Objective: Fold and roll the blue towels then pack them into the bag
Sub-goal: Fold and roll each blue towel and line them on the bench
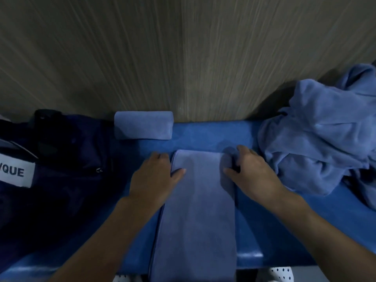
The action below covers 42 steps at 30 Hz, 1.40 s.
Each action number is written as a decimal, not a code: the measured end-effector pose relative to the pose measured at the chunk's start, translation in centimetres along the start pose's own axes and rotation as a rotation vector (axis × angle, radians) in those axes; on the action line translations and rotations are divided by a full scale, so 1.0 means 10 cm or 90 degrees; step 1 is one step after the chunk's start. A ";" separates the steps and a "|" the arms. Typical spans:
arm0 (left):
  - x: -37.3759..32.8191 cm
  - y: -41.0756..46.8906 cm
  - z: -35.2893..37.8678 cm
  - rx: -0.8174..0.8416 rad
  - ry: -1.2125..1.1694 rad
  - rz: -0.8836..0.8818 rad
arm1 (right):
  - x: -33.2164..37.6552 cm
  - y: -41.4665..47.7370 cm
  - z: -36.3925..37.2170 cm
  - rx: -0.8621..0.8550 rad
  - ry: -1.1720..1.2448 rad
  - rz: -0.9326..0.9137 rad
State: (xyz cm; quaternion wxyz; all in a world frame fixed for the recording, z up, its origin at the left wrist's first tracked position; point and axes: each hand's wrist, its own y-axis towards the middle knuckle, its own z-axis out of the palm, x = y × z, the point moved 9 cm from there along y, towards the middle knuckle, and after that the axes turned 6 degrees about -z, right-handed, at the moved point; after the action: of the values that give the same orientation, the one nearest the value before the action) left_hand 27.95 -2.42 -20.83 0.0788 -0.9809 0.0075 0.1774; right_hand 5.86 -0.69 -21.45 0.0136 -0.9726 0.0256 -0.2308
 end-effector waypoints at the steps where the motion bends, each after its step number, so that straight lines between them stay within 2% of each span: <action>1: 0.04 0.02 0.01 0.012 -0.021 -0.009 | -0.02 0.02 0.02 0.014 0.014 0.011; 5: 0.14 0.11 0.04 0.036 -0.108 -0.042 | -0.04 0.13 0.09 0.043 0.053 0.017; 11: 0.12 0.18 0.00 -0.018 -0.153 -0.058 | 0.08 0.21 0.02 -0.024 0.136 -0.019; 15: 0.11 0.18 -0.03 -0.009 -0.203 -0.061 | 0.09 0.22 0.03 -0.001 0.146 -0.020; 18: 0.09 0.19 -0.03 0.022 -0.275 -0.075 | 0.10 0.20 0.01 -0.017 0.192 -0.021; 21: 0.12 0.19 0.07 0.104 -0.378 -0.124 | 0.11 0.20 0.03 -0.006 0.229 -0.020; 25: 0.11 0.25 0.09 0.125 -0.439 -0.105 | 0.11 0.22 0.08 0.031 0.214 -0.040; 30: 0.09 0.30 -0.01 0.044 -0.447 -0.068 | 0.08 0.24 -0.05 -0.038 0.313 -0.047; 33: 0.01 0.28 -0.09 0.003 -0.432 -0.018 | 0.14 0.21 -0.09 -0.051 0.292 -0.085; 38: -0.09 0.21 -0.16 -0.012 -0.474 0.028 | 0.28 0.13 -0.16 -0.064 0.257 -0.174; 42: -0.11 0.20 -0.23 -0.015 -0.452 0.091 | 0.27 0.07 -0.21 -0.072 0.267 -0.217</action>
State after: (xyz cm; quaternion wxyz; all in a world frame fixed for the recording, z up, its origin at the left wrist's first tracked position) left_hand 27.62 -4.76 -18.59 0.0527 -0.8559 0.0458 0.5124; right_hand 7.33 -1.60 -18.37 -0.0855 -0.8930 -0.1234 -0.4242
